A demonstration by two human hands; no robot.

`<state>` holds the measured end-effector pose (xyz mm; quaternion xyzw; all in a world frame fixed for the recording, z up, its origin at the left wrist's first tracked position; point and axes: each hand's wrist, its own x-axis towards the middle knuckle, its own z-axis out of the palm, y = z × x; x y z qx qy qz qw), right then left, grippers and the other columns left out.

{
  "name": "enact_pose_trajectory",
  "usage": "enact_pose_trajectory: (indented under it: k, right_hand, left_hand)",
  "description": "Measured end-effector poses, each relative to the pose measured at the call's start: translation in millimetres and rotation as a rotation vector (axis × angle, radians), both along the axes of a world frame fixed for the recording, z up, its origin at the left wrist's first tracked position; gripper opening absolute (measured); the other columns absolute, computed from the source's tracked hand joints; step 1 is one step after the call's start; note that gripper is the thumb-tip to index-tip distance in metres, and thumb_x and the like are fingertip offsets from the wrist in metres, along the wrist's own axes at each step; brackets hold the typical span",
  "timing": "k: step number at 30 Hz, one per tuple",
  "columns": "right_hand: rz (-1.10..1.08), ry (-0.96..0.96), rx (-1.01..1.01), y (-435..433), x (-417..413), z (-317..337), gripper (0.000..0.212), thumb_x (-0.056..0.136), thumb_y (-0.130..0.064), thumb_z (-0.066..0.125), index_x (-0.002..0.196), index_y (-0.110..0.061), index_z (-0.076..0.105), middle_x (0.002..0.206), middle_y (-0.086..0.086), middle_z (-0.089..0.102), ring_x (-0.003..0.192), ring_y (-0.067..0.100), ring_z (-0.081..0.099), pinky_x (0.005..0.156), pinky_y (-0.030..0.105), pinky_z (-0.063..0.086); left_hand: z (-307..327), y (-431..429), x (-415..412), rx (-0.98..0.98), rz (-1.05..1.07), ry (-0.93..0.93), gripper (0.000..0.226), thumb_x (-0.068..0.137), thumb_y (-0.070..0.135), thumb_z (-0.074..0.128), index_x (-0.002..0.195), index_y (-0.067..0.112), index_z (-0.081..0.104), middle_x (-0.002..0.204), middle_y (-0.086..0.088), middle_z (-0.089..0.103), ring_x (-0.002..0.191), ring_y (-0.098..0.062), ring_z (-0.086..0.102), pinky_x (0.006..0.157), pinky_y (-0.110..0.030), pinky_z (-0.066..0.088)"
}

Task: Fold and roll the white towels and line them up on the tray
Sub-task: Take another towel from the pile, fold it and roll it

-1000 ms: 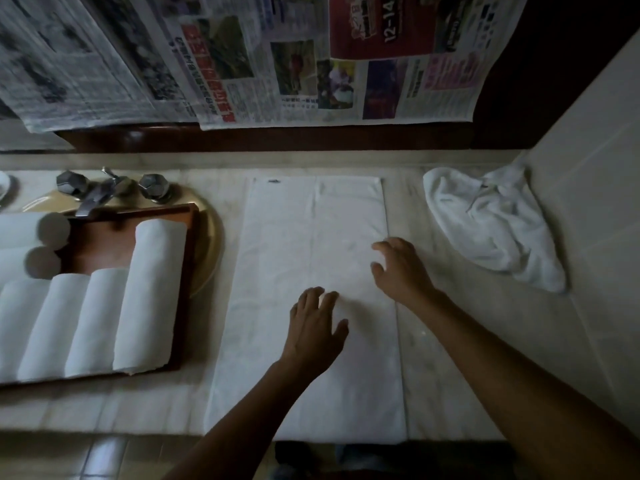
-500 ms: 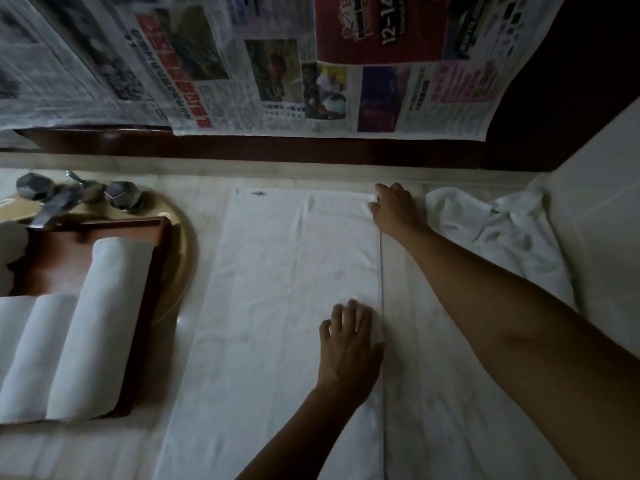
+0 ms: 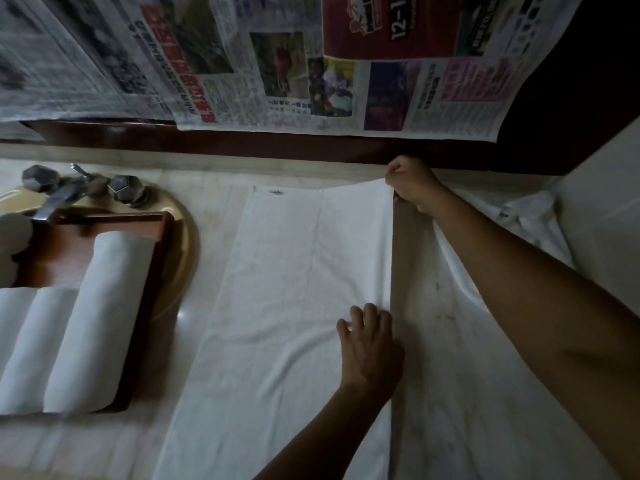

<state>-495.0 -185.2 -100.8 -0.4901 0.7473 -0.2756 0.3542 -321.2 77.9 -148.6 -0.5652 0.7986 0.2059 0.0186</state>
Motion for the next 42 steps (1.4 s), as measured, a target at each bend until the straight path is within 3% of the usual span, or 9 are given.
enact_pose_trajectory:
  k: [5, 11, 15, 19, 27, 31, 36, 40, 42]
  right_hand:
    - [0.036, -0.244, 0.014, 6.0, 5.9, 14.0, 0.013, 0.098, -0.015, 0.063, 0.1, -0.019, 0.076, 0.102, 0.004, 0.075, 0.096, 0.021, 0.073, 0.088, 0.037, 0.06]
    - [0.244, -0.31, -0.058, -4.7, 49.1, 24.2, 0.018, 0.098, -0.015, 0.068, 0.107, -0.028, 0.075, 0.104, -0.003, 0.078, 0.097, 0.011, 0.074, 0.085, 0.027, 0.057]
    - [0.29, -0.181, -0.167, -30.9, 95.3, 13.3, 0.011, 0.096, -0.027, 0.072, 0.105, -0.026, 0.078, 0.1, -0.004, 0.075, 0.089, 0.009, 0.067, 0.077, 0.028, 0.054]
    - [0.333, 0.004, -0.204, -62.2, 145.6, -2.5, 0.017, 0.098, -0.022, 0.07, 0.107, -0.01, 0.075, 0.096, 0.003, 0.07, 0.088, 0.011, 0.061, 0.073, 0.021, 0.045]
    - [0.374, 0.157, -0.152, -83.3, 220.3, -44.6, 0.016, 0.098, -0.025, 0.07, 0.098, -0.009, 0.07, 0.09, -0.001, 0.063, 0.088, 0.014, 0.057, 0.075, 0.023, 0.037]
    - [0.329, 0.164, -0.168, -79.6, 227.1, -73.2, 0.017, 0.096, -0.035, 0.07, 0.095, -0.018, 0.07, 0.101, -0.004, 0.072, 0.1, 0.018, 0.066, 0.084, 0.032, 0.05]
    - [0.25, 0.181, -0.208, -74.4, 231.5, -83.6, 0.018, 0.091, -0.041, 0.074, 0.093, -0.023, 0.072, 0.104, -0.001, 0.071, 0.097, 0.019, 0.066, 0.088, 0.039, 0.055]
    - [0.238, 0.143, -0.202, -80.4, 231.2, -84.3, 0.025, 0.084, -0.049, 0.076, 0.088, -0.025, 0.072, 0.098, -0.004, 0.073, 0.096, 0.016, 0.068, 0.088, 0.042, 0.055]
    - [0.231, 0.163, -0.181, -82.2, 232.5, -85.3, 0.028, 0.082, -0.053, 0.076, 0.085, -0.026, 0.07, 0.098, -0.006, 0.073, 0.097, 0.015, 0.068, 0.088, 0.042, 0.056]
  left_hand:
    - [21.7, -2.2, 7.1, 0.059, 0.071, 0.214, 0.012, 0.1, 0.019, 0.045, 0.109, 0.015, 0.052, 0.107, -0.001, 0.052, 0.096, -0.02, 0.046, 0.089, -0.036, 0.045]
    - [63.9, -15.5, 59.8, 0.08, 0.335, 0.64, 0.017, 0.105, 0.022, 0.051, 0.089, 0.017, 0.049, 0.095, 0.005, 0.047, 0.083, -0.006, 0.042, 0.069, -0.01, 0.033]
    - [77.1, -39.5, 119.4, 0.141, 0.502, 0.72, 0.032, 0.107, 0.03, 0.048, 0.08, 0.014, 0.043, 0.08, 0.0, 0.051, 0.071, -0.008, 0.046, 0.06, -0.023, 0.035]
    - [72.0, -59.2, 172.9, 0.255, 0.744, 0.854, 0.033, 0.102, 0.043, 0.049, 0.089, 0.013, 0.055, 0.087, -0.01, 0.063, 0.084, -0.032, 0.062, 0.077, -0.056, 0.053]
    - [32.9, -74.9, 239.2, 0.339, 0.943, 0.761, 0.021, 0.099, 0.038, 0.065, 0.084, 0.023, 0.072, 0.078, 0.002, 0.074, 0.075, -0.021, 0.072, 0.071, -0.05, 0.062]
    - [19.9, -73.1, 248.1, 0.369, 0.953, 0.644, 0.016, 0.095, 0.038, 0.068, 0.085, 0.025, 0.066, 0.083, 0.003, 0.074, 0.073, -0.018, 0.071, 0.06, -0.041, 0.06]
    - [36.8, -74.0, 254.7, 0.617, 1.015, 1.086, 0.02, 0.1, 0.024, 0.068, 0.089, 0.007, 0.063, 0.078, -0.007, 0.074, 0.066, -0.018, 0.069, 0.056, -0.029, 0.051]
    - [19.2, -73.8, 272.1, 0.401, 1.048, 0.799, 0.024, 0.098, 0.028, 0.069, 0.082, 0.012, 0.062, 0.069, -0.004, 0.066, 0.05, -0.009, 0.054, 0.045, -0.023, 0.04]
    - [16.1, -75.1, 272.6, 0.339, 1.02, 0.684, 0.024, 0.096, 0.031, 0.07, 0.081, 0.015, 0.061, 0.074, -0.002, 0.071, 0.056, -0.012, 0.061, 0.046, -0.026, 0.045]
